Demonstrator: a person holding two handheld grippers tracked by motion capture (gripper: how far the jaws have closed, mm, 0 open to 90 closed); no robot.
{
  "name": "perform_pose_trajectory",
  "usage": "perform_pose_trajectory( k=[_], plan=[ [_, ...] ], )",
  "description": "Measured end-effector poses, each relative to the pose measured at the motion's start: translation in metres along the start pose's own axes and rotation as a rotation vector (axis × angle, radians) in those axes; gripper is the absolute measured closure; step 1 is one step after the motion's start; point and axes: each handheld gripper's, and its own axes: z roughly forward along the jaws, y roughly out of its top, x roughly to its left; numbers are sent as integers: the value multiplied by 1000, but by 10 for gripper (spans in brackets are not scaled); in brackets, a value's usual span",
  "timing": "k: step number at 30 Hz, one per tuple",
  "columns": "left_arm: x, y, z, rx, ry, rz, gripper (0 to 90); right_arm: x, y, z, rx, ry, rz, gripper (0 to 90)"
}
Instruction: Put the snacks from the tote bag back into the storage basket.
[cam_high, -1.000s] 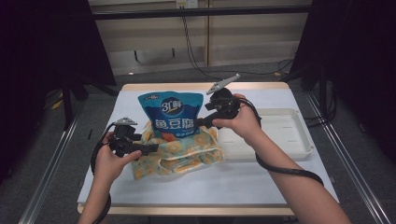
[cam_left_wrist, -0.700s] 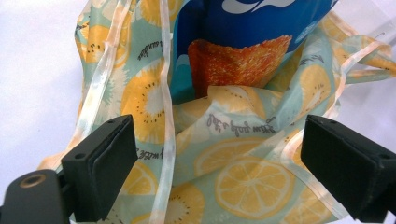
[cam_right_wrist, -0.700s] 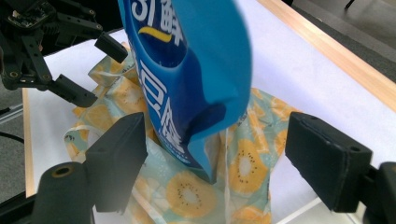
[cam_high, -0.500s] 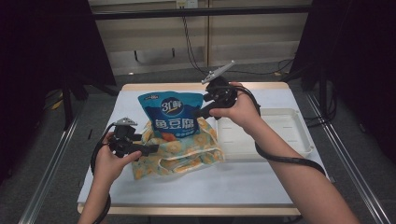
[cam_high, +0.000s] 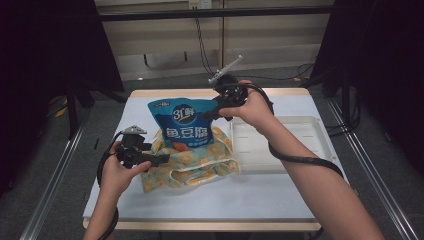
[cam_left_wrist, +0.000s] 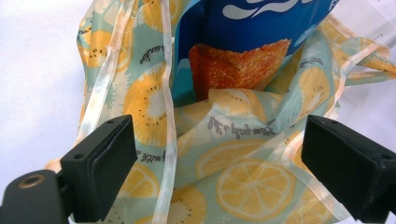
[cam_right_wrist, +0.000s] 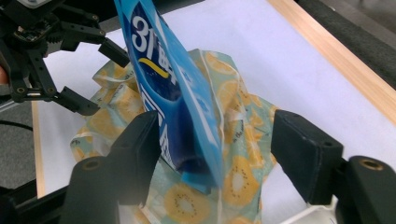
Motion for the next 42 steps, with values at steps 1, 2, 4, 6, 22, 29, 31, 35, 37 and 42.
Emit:
perform_pose_trajectory(
  k=[1,2,4,6,22,29,31,35,37,42],
  plan=[
    [1,0,0,10,-6,11,103,0,2,1,3,-1,-5,342],
    [1,0,0,12,-3,12,104,1,4,3,6,1,-8,347],
    [1,-1,0,8,-5,5,105,2,8,6,10,10,-13,357],
    [2,-1,-1,5,-10,-2,105,2,11,9,7,14,-20,381],
    [3,-2,1,4,0,-4,109,8,24,25,20,54,-63,494],
    [4,-2,1,3,11,-1,109,9,27,32,23,67,-83,590],
    [4,-3,1,4,11,-4,109,10,29,31,24,66,-101,632],
    [4,-3,1,13,17,-3,109,12,32,33,35,65,-125,731],
    [4,-3,2,7,20,-6,110,13,34,33,53,66,-139,768],
    [4,-4,2,9,27,-9,111,16,38,34,89,64,-183,900]
  ],
)
